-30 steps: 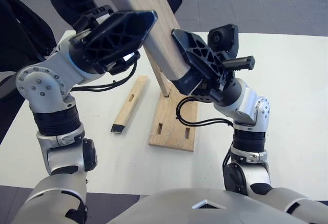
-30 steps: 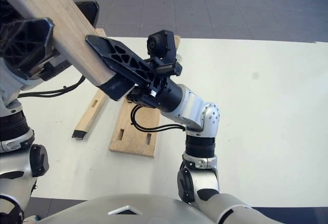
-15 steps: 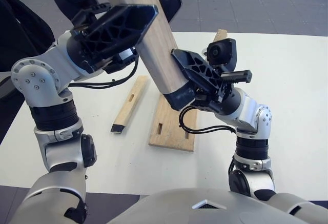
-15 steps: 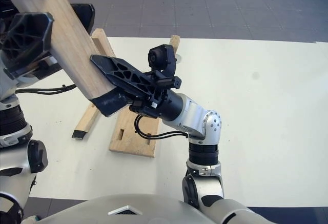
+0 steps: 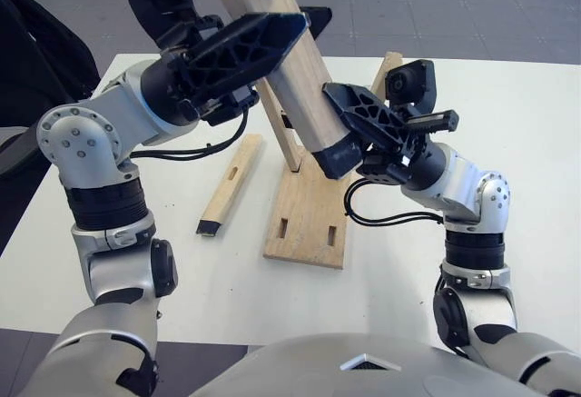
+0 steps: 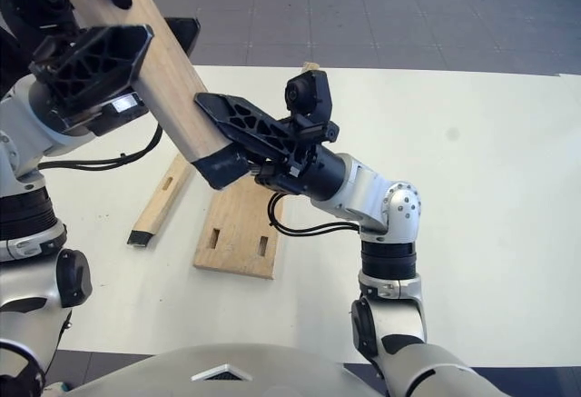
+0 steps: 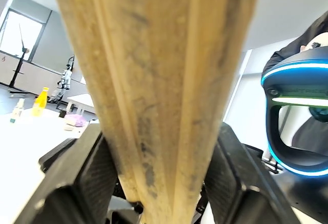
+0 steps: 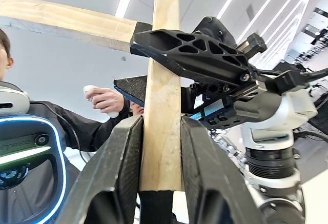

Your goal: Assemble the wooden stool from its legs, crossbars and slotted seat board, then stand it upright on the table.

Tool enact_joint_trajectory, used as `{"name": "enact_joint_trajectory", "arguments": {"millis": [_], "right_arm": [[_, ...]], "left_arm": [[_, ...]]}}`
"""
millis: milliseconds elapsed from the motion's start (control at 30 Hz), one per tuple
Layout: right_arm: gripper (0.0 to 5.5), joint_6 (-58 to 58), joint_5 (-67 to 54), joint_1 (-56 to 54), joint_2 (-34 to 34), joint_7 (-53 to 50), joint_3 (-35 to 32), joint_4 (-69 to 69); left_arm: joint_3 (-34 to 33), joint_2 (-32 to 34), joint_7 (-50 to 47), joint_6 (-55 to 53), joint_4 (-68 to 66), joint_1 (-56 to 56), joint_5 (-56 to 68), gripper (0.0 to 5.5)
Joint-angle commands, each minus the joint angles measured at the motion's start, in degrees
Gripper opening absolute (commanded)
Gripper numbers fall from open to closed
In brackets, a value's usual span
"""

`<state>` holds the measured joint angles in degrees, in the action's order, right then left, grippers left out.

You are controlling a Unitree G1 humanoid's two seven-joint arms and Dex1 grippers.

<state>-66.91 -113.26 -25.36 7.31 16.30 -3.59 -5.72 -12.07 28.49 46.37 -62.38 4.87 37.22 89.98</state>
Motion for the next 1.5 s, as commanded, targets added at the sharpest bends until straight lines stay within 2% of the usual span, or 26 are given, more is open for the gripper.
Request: {"name": "enact_joint_trajectory", "arguments": {"millis": [33, 167, 267, 367, 433, 533, 633, 733, 800, 967, 1267, 1500], "right_arm": [[0.97, -5.22, 0.26, 1.88, 7.10, 3.30, -3.86, 1.88], [2.04, -9.15, 0.26, -1.60, 9.16, 11.93, -3.70, 5.44], [2.53, -12.34, 0.26, -4.32, 11.47, 18.52, -2.32, 8.71], [2.57, -9.41, 0.27, -2.33, 15.75, 12.40, -1.66, 5.41], [2.57, -7.39, 1.39, 0.33, 20.90, 5.34, -0.78, 1.57], [2.57, -5.81, 22.92, 2.99, 30.17, 6.44, 1.19, -6.20], [2.57, 3.90, 47.87, 3.87, 37.76, 12.75, 13.76, -13.35], [2.57, 10.80, 61.92, 4.81, 40.60, 17.87, 23.46, -18.54], [2.57, 14.13, 68.63, 4.50, 41.57, 21.22, 28.24, -20.61], [2.57, 19.57, 80.61, 3.60, 40.43, 27.02, 34.62, -19.93], [2.57, 19.80, 87.53, 5.08, 33.94, 27.86, 36.46, -20.99], [2.57, 26.13, 99.06, 5.80, 33.42, 30.08, 44.57, -19.31]], "left_arm": [[-8.31, 2.24, -1.53, 8.41, -5.34, -0.40, -5.64, 2.17], [-7.96, 1.26, -0.47, 7.93, -6.18, -1.27, -7.68, 2.17], [-7.56, 1.01, 0.47, 7.23, -6.08, -2.04, -8.00, 2.17], [-8.86, 2.16, 0.04, 7.33, -4.46, -4.45, -8.76, 2.17], [-9.50, 3.49, -0.78, 8.19, -1.51, -6.49, -10.41, 2.17], [-9.71, 7.25, -3.30, 11.11, 6.10, -11.81, -18.23, 2.17], [-7.42, 10.67, -7.13, 16.08, 14.31, -17.73, -30.69, 2.17], [-5.45, 10.96, -10.60, 19.42, 20.71, -21.76, -38.72, 2.17], [-5.06, 9.20, -12.24, 19.64, 24.51, -24.75, -39.35, 2.17], [-4.76, 6.60, -14.45, 20.53, 28.96, -31.05, -39.58, 2.17], [-1.35, 5.16, -14.86, 21.95, 31.07, -38.26, -41.74, 2.17], [0.67, 4.29, -15.28, 22.29, 32.92, -39.95, -41.99, 2.17]]}}
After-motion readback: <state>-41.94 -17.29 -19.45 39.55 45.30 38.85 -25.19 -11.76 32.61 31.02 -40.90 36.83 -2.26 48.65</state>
